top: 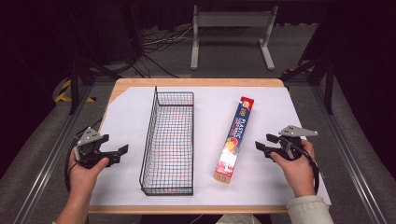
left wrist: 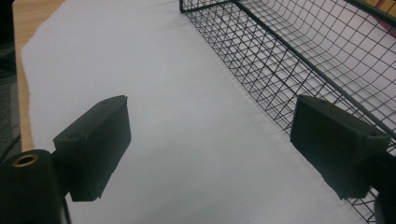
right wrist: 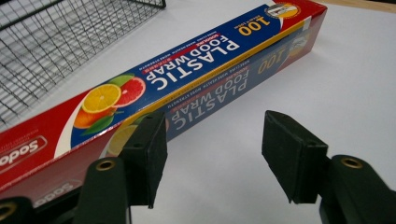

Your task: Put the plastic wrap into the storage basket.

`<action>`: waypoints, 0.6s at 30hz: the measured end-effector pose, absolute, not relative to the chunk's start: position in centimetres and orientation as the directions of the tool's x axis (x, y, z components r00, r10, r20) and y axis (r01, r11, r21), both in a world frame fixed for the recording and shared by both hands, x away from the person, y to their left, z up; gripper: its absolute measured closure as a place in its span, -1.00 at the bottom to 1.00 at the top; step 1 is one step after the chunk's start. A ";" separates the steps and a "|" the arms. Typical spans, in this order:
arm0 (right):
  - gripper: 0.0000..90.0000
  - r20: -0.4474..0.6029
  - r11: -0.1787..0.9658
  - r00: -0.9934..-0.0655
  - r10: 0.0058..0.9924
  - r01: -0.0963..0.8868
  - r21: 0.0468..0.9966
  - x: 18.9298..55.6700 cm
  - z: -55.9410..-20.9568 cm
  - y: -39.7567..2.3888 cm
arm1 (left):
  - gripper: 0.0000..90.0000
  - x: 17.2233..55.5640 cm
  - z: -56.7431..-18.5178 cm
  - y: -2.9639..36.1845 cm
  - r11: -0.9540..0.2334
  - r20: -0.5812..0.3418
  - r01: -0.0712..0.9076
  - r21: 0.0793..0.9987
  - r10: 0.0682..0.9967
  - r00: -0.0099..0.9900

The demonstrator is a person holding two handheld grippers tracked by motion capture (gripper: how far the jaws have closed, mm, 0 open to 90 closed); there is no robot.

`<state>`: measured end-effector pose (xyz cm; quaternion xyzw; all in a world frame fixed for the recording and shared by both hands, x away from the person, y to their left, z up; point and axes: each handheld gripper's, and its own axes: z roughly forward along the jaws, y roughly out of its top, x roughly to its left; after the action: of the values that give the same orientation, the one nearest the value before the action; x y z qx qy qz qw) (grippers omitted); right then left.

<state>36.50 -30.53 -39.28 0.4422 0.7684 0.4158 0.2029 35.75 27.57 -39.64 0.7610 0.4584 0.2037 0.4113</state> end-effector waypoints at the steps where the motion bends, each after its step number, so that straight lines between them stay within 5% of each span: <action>1: -0.03 0.055 0.272 -0.541 0.839 0.506 0.818 36.5 -39.2 -30.4 | -0.71 35.7 -39.6 27.6 -0.247 -0.064 0.531 0.811 0.864 0.499; 18: 0.01 0.079 0.346 -0.685 0.725 0.460 0.818 36.3 -35.6 -24.7 | -0.73 35.0 -39.4 27.1 -0.261 -0.078 0.548 0.795 0.851 0.519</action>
<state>36.30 -24.71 -35.60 0.3673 0.8063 0.4384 0.1508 35.03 27.05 -39.36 0.7716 0.4534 0.1873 0.4049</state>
